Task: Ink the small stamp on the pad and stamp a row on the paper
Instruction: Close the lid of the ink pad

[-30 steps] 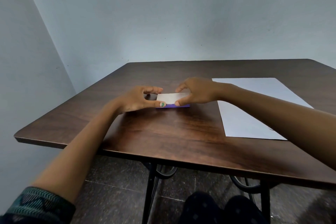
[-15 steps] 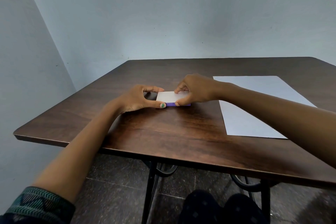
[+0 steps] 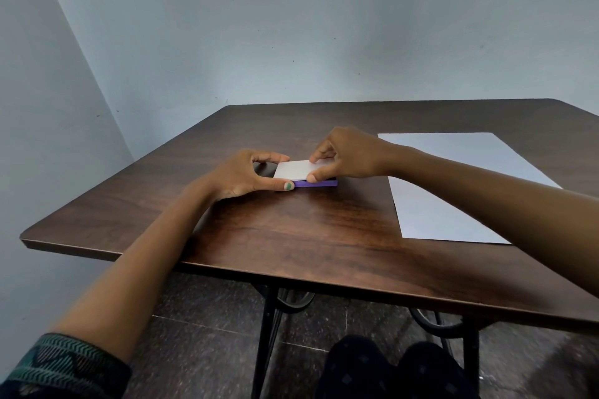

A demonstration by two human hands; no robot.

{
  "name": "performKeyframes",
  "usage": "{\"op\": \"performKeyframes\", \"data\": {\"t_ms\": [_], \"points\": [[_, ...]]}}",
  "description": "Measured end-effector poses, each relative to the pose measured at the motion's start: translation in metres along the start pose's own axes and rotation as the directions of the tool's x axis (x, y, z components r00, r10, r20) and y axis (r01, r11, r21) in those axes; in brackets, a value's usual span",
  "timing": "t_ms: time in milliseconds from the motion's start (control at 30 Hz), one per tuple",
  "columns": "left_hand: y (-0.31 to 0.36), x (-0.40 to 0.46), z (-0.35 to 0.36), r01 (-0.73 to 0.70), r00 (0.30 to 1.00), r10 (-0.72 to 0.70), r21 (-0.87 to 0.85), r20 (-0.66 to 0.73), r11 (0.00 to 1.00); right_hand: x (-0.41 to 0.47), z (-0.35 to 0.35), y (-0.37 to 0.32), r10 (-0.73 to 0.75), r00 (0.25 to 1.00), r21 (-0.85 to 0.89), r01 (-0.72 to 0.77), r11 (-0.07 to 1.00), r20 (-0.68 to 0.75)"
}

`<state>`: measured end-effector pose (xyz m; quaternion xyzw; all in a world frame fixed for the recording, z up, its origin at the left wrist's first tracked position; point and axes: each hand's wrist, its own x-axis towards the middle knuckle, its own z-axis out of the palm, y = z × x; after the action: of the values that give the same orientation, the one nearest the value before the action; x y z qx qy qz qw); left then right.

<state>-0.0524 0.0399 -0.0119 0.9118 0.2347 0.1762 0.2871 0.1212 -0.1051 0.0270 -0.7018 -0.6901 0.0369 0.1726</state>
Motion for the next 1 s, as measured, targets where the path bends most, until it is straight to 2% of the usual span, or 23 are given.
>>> {"op": "performKeyframes", "data": {"t_ms": [233, 433, 767, 1000], "points": [[0.003, -0.002, 0.0, 0.026, 1.0, -0.026, -0.005, 0.003, 1.0, 0.001, -0.002, 0.002, 0.037, 0.998, 0.019, -0.038, 0.999, 0.052], [0.002, -0.002, -0.001, 0.043, 0.999, -0.042, -0.034, 0.034, 0.999, 0.0, 0.0, 0.006, 0.067, 0.997, 0.042, -0.069, 0.997, 0.044], [0.006, 0.005, -0.003, 0.09, 0.992, -0.084, -0.065, 0.093, 0.994, 0.011, -0.009, 0.004, 0.056, 0.985, 0.006, -0.058, 0.998, 0.165], [0.004, 0.003, -0.003, 0.094, 0.993, -0.088, -0.074, 0.078, 0.993, 0.014, -0.01, 0.002, 0.067, 0.985, -0.046, -0.061, 0.997, 0.16]]}}
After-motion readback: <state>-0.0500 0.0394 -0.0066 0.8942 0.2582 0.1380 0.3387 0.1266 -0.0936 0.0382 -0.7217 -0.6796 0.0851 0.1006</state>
